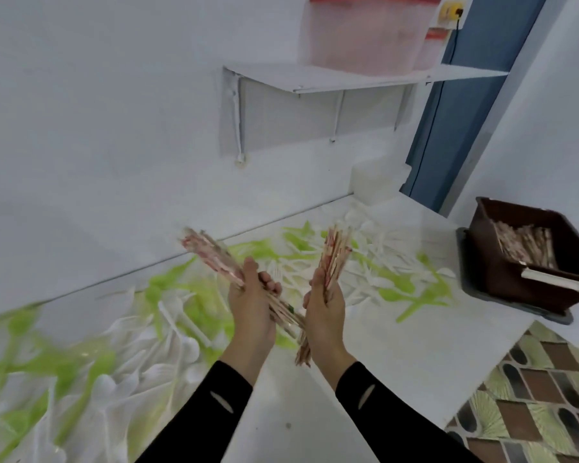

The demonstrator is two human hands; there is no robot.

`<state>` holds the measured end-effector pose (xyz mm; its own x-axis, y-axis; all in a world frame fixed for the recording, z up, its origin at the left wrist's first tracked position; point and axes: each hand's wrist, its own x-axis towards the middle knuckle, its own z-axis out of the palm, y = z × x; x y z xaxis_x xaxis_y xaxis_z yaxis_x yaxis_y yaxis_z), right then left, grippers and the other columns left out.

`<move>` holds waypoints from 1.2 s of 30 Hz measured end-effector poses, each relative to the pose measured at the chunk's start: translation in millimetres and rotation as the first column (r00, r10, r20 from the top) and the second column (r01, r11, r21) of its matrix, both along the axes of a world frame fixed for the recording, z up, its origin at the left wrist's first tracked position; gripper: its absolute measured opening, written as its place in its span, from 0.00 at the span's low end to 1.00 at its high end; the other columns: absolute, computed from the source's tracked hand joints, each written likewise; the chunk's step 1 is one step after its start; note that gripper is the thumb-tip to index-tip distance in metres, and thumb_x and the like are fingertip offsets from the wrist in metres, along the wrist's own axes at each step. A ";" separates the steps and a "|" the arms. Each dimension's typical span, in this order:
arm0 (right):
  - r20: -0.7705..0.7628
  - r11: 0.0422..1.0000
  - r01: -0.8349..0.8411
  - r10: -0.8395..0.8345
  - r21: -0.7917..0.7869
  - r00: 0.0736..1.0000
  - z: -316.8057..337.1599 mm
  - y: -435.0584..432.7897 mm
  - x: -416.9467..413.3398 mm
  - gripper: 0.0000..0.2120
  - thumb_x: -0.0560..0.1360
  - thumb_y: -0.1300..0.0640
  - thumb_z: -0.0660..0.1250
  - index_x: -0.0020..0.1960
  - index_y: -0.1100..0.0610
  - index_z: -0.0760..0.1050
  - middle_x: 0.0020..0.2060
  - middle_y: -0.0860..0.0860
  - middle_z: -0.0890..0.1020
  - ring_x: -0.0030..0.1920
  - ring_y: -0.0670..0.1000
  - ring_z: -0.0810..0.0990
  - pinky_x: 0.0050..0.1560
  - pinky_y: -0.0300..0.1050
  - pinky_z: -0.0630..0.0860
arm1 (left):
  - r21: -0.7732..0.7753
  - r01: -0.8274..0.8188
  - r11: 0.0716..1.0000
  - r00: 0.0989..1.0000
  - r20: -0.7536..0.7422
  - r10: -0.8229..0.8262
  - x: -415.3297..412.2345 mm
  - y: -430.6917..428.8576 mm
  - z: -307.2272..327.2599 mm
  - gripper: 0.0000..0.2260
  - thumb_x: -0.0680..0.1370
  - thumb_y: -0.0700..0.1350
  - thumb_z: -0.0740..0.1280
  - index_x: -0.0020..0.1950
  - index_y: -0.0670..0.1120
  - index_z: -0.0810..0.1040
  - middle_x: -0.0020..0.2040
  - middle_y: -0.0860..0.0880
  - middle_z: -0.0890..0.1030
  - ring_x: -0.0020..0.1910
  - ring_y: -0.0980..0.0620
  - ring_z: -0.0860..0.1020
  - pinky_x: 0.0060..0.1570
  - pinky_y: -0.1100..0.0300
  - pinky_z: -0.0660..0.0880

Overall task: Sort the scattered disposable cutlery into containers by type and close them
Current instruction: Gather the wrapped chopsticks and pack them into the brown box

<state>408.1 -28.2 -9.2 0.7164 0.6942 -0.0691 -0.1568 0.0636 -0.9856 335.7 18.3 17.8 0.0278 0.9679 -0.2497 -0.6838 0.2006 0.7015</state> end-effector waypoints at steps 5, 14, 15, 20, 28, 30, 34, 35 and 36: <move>-0.096 0.996 0.087 -0.085 0.020 0.992 14.2 5.9 42.4 0.15 0.81 0.45 0.60 0.44 0.57 0.71 0.29 0.50 0.68 0.28 0.46 0.67 0.27 0.35 0.66 | 0.095 0.184 0.978 0.972 -0.163 -0.167 57.1 -11.2 3.9 0.11 0.81 0.47 0.64 0.40 0.45 0.71 0.29 0.49 0.71 0.25 0.54 0.68 0.27 0.59 0.70; -0.288 0.982 0.145 -0.106 0.118 0.952 60.2 20.9 129.4 0.19 0.77 0.38 0.63 0.38 0.53 0.67 0.25 0.47 0.68 0.28 0.48 0.66 0.36 0.45 0.66 | -0.170 0.118 0.978 0.978 -0.149 -0.144 87.3 8.1 -35.7 0.06 0.81 0.45 0.65 0.45 0.47 0.71 0.33 0.50 0.71 0.27 0.55 0.70 0.27 0.61 0.71; -0.280 0.984 0.126 -0.088 0.122 0.956 61.3 22.4 128.7 0.19 0.77 0.39 0.63 0.37 0.53 0.67 0.25 0.47 0.68 0.28 0.48 0.67 0.36 0.44 0.67 | -0.191 0.155 0.969 0.979 -0.100 -0.176 96.8 1.8 -36.8 0.05 0.81 0.46 0.65 0.47 0.47 0.73 0.34 0.50 0.73 0.29 0.54 0.71 0.29 0.61 0.73; -0.306 0.982 -0.054 0.109 0.182 0.946 55.3 13.7 145.8 0.18 0.77 0.45 0.67 0.39 0.57 0.68 0.26 0.52 0.69 0.27 0.52 0.71 0.35 0.46 0.74 | -0.128 0.310 0.942 0.950 0.016 -0.311 161.4 -18.3 -21.7 0.14 0.80 0.50 0.66 0.60 0.43 0.76 0.47 0.42 0.81 0.44 0.44 0.80 0.41 0.52 0.79; -0.078 0.982 -0.060 0.075 0.181 0.994 94.1 -11.4 301.1 0.15 0.81 0.45 0.61 0.45 0.56 0.69 0.27 0.49 0.73 0.22 0.48 0.69 0.23 0.39 0.67 | 0.028 0.414 0.910 0.909 -0.059 -0.412 278.0 -22.4 25.6 0.08 0.79 0.46 0.68 0.54 0.42 0.80 0.38 0.47 0.80 0.35 0.52 0.79 0.41 0.57 0.80; -0.061 0.985 -0.023 0.034 0.172 0.998 94.2 -17.0 341.8 0.15 0.80 0.44 0.61 0.46 0.56 0.71 0.26 0.49 0.73 0.22 0.48 0.67 0.23 0.39 0.66 | 0.092 0.445 0.891 0.896 -0.059 -0.441 312.9 -24.3 37.4 0.09 0.80 0.45 0.67 0.56 0.42 0.79 0.39 0.46 0.81 0.36 0.52 0.79 0.41 0.59 0.80; -0.052 0.983 0.057 -0.049 0.175 0.997 98.8 -33.8 410.4 0.15 0.80 0.44 0.63 0.47 0.57 0.72 0.26 0.49 0.72 0.22 0.47 0.66 0.24 0.40 0.64 | 0.238 0.514 0.824 0.857 -0.104 -0.504 376.4 -29.6 54.8 0.11 0.81 0.46 0.64 0.59 0.43 0.77 0.42 0.47 0.83 0.39 0.51 0.81 0.45 0.59 0.80; -0.038 0.981 0.080 -0.075 0.176 0.996 101.9 -40.4 427.9 0.15 0.80 0.44 0.63 0.46 0.57 0.72 0.26 0.48 0.72 0.22 0.47 0.66 0.25 0.41 0.64 | 0.265 0.538 0.800 0.842 -0.119 -0.526 392.7 -31.5 58.6 0.11 0.81 0.47 0.64 0.60 0.44 0.77 0.41 0.47 0.83 0.39 0.52 0.81 0.45 0.58 0.80; -0.024 0.980 0.099 -0.097 0.171 0.995 103.5 -45.6 441.9 0.15 0.80 0.44 0.63 0.46 0.57 0.73 0.25 0.48 0.72 0.22 0.46 0.66 0.25 0.41 0.65 | 0.297 0.559 0.774 0.828 -0.146 -0.541 404.7 -32.5 61.1 0.11 0.81 0.47 0.63 0.61 0.44 0.77 0.40 0.48 0.83 0.38 0.52 0.80 0.46 0.58 0.80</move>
